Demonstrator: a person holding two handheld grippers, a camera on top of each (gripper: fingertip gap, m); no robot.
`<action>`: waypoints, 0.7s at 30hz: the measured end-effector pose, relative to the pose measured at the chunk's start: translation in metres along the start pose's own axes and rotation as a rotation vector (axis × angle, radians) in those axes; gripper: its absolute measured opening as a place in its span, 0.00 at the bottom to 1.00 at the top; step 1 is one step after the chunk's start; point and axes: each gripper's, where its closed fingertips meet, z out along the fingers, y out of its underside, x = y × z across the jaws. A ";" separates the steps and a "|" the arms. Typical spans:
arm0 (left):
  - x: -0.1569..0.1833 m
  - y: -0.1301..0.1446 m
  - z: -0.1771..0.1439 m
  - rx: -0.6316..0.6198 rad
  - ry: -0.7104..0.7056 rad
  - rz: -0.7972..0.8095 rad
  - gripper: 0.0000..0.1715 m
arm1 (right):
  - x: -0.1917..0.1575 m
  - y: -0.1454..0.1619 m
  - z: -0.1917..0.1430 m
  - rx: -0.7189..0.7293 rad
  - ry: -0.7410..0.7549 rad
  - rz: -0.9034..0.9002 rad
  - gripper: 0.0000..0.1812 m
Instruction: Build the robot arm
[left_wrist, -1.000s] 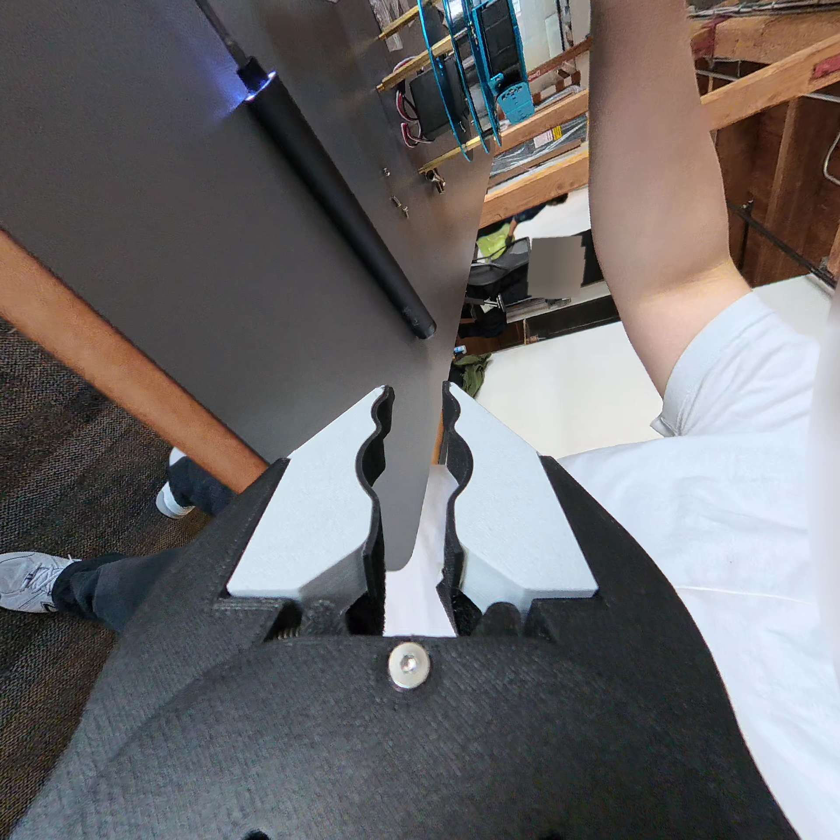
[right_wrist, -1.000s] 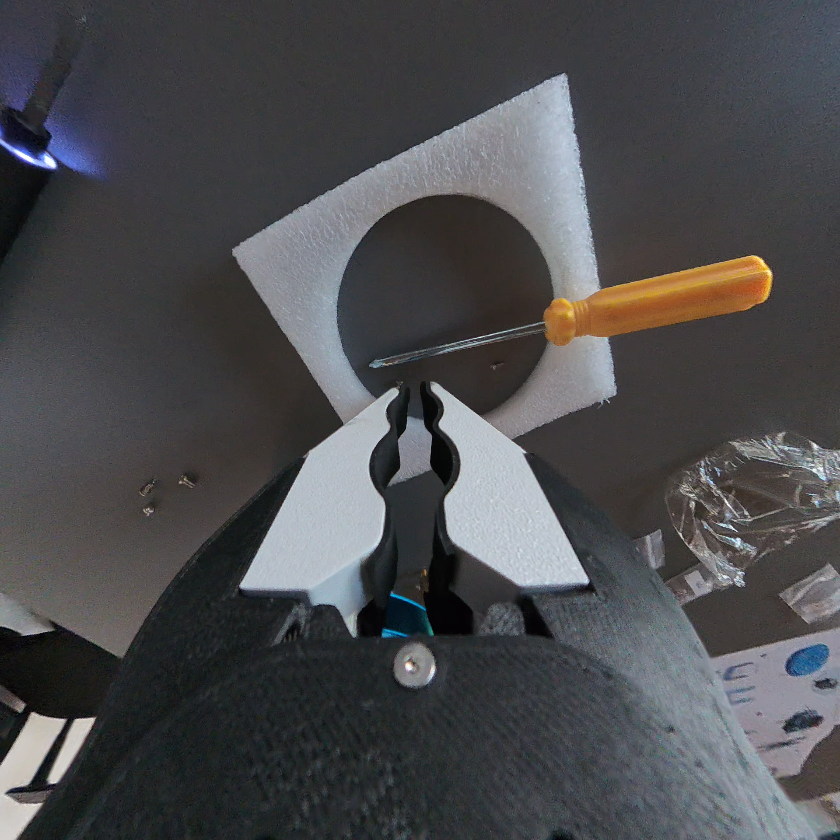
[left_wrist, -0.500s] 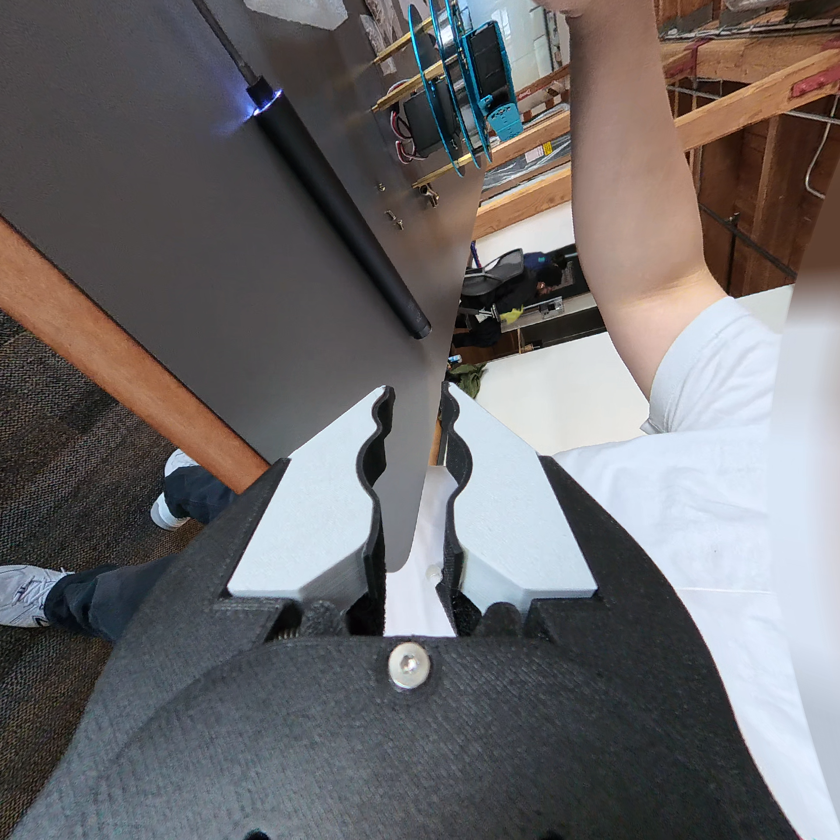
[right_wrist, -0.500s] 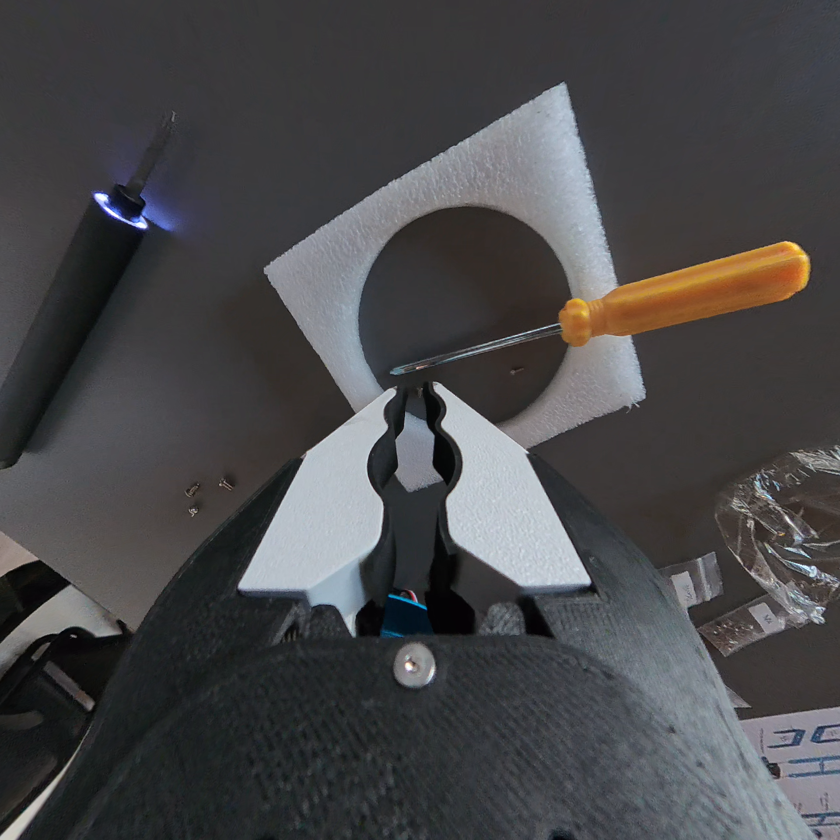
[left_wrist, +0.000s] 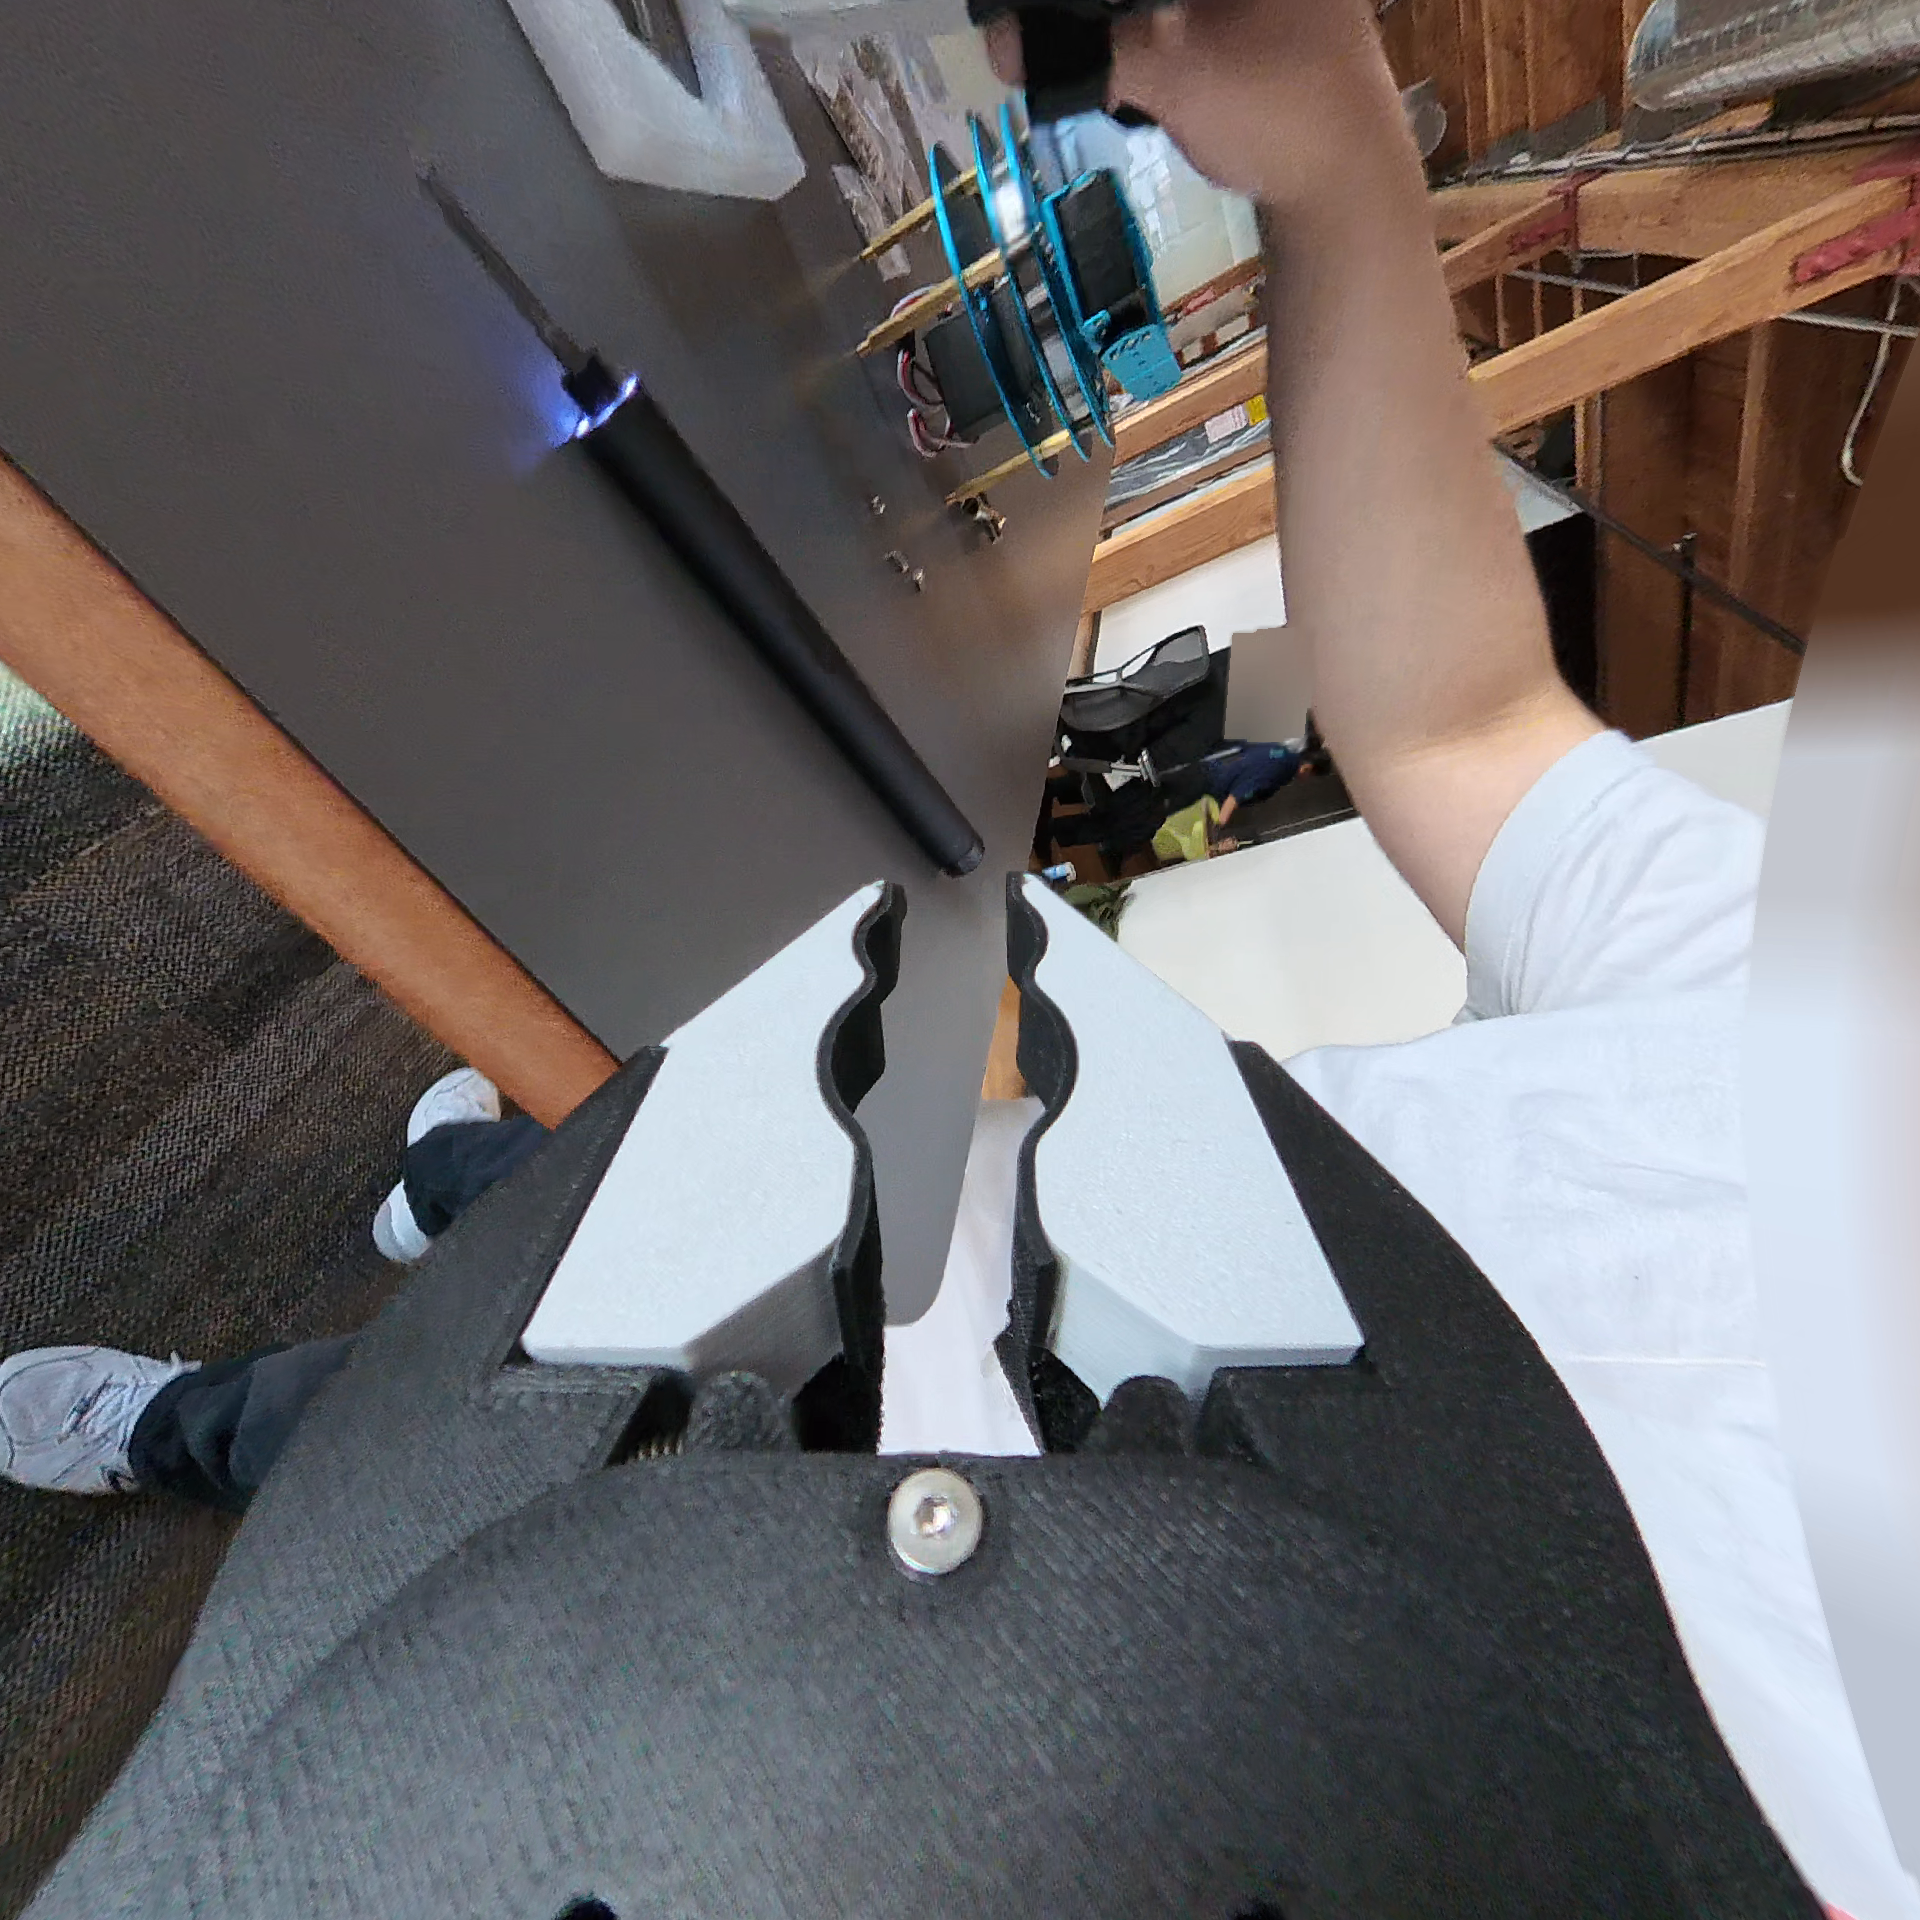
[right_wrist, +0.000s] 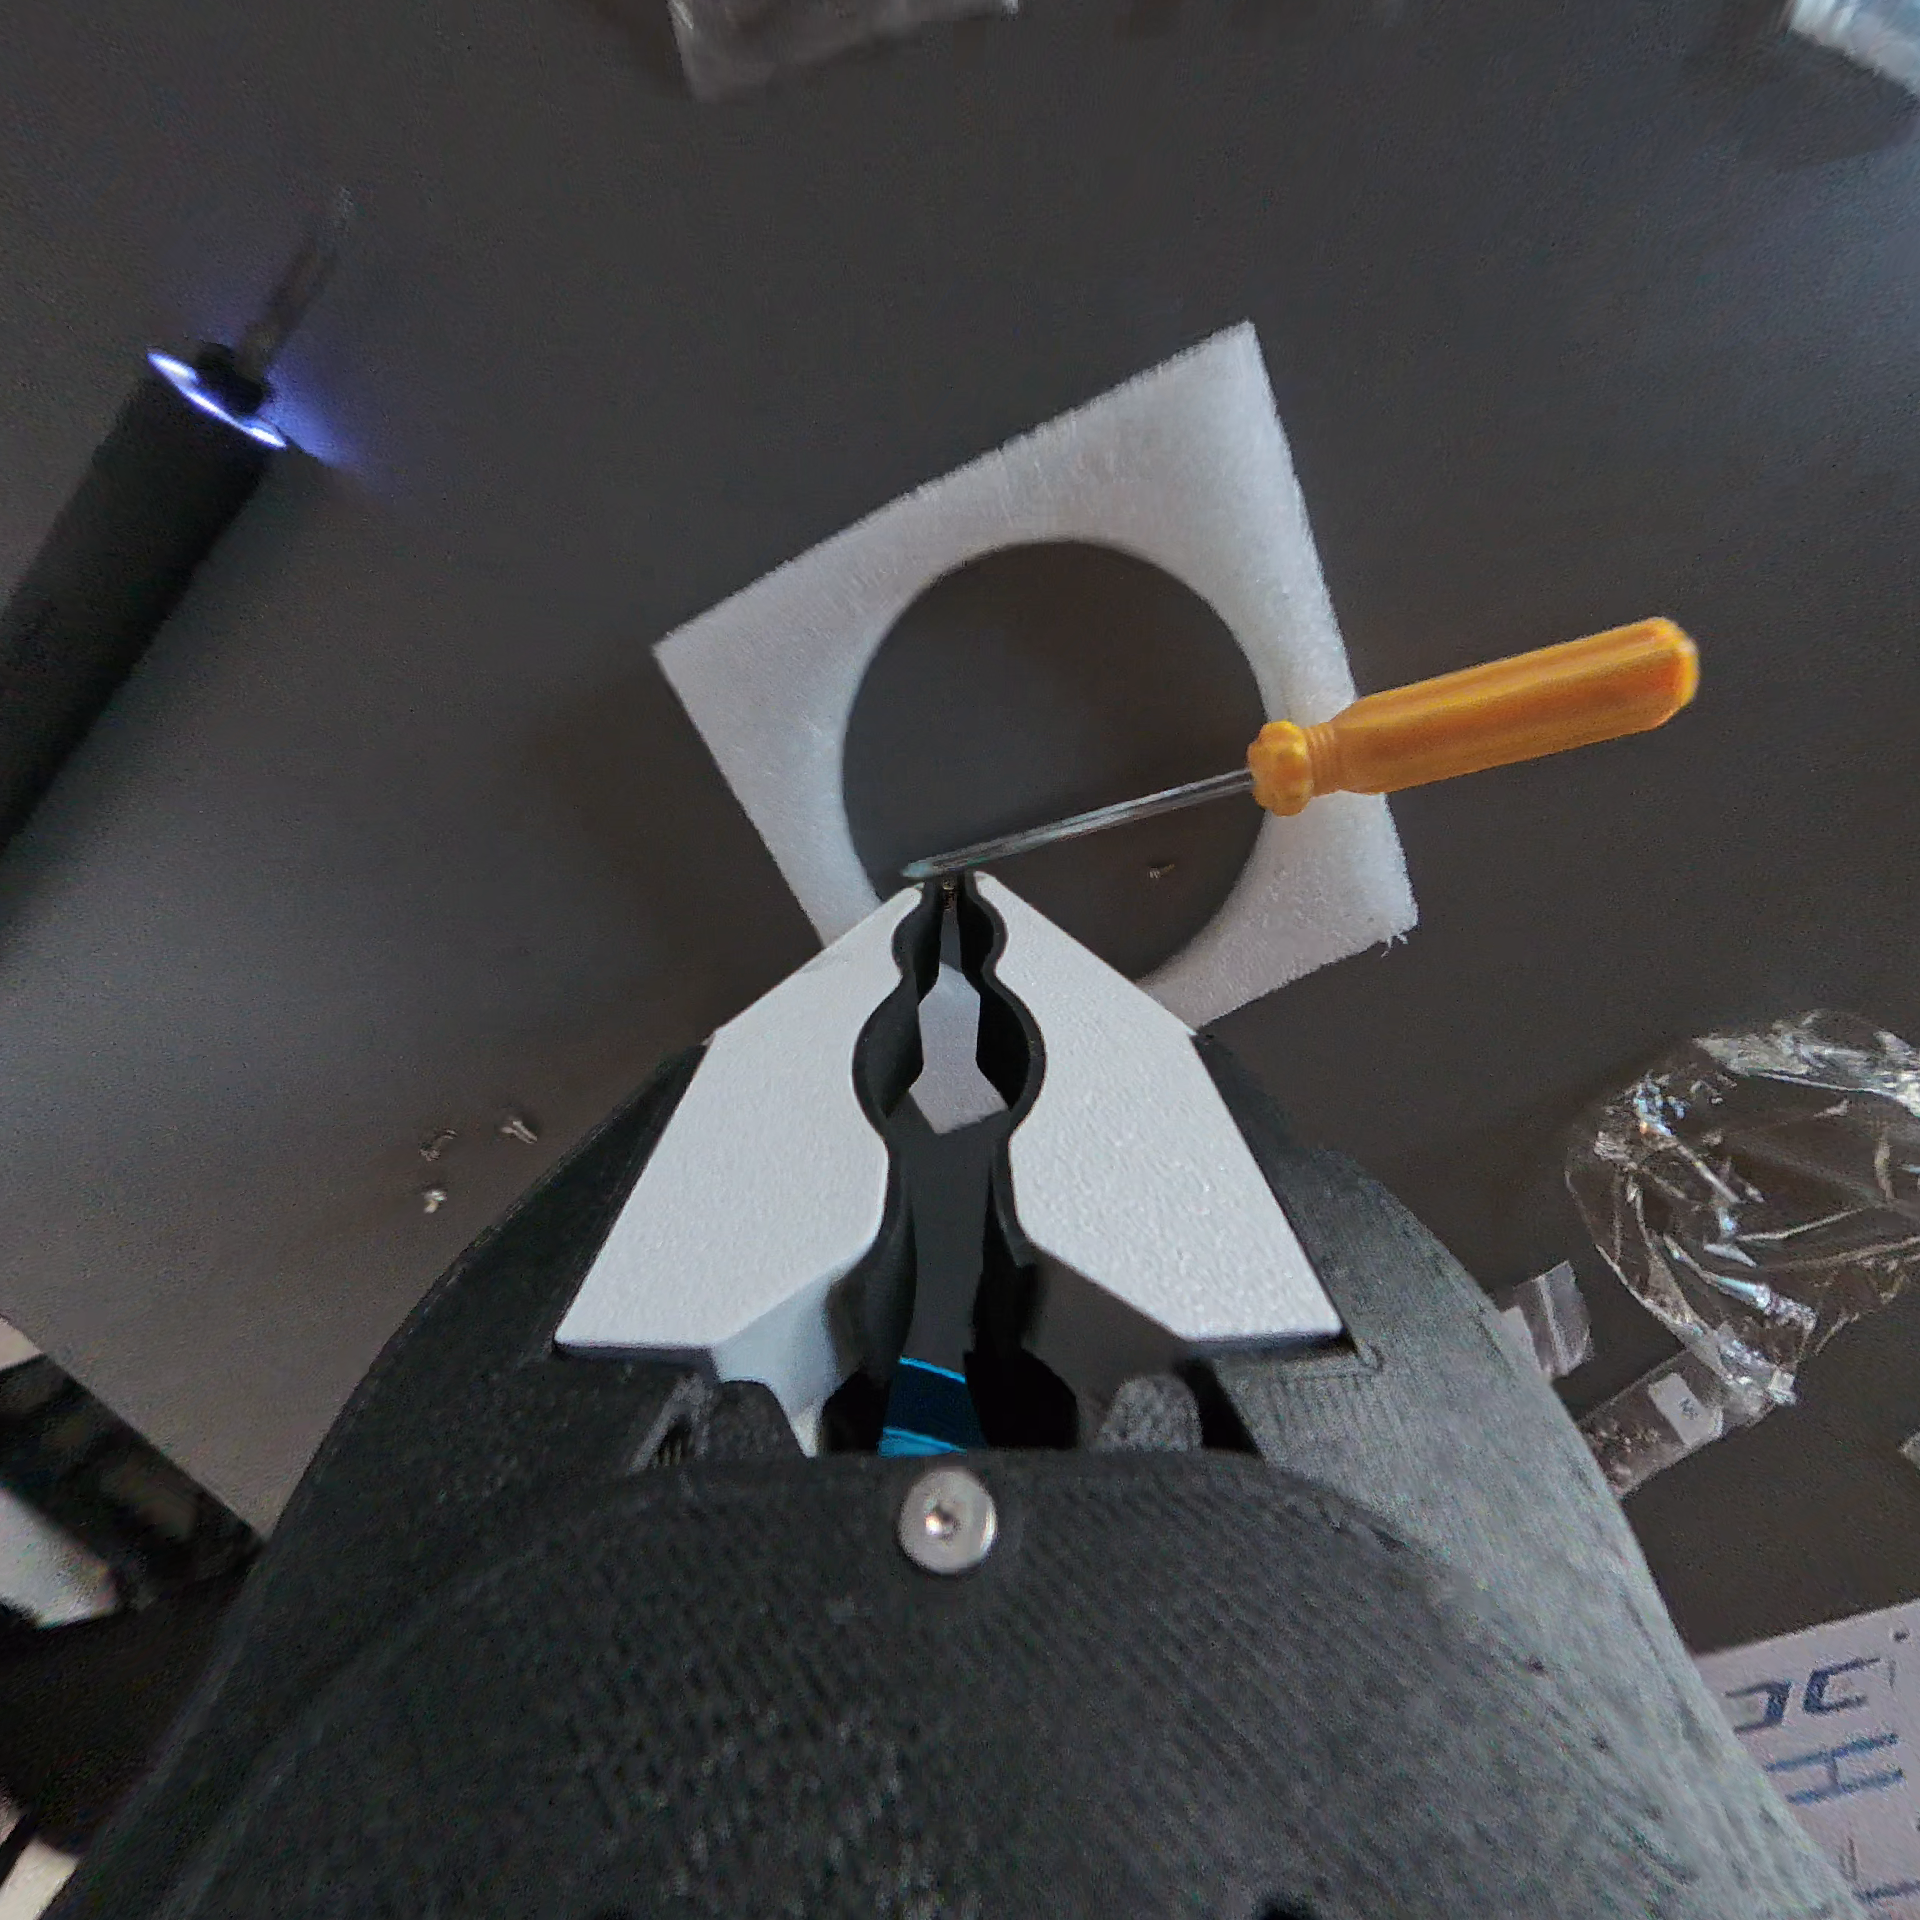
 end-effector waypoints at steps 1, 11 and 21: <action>0.001 -0.005 0.000 0.021 0.015 0.012 0.11 | -0.008 -0.009 -0.010 0.067 0.000 -0.016 0.01; -0.003 -0.023 0.020 0.026 -0.017 0.265 0.09 | -0.147 -0.021 -0.022 0.260 -0.269 0.271 0.01; -0.003 -0.028 0.011 0.050 -0.010 0.227 0.08 | -0.150 0.003 0.017 0.070 -0.052 0.165 0.04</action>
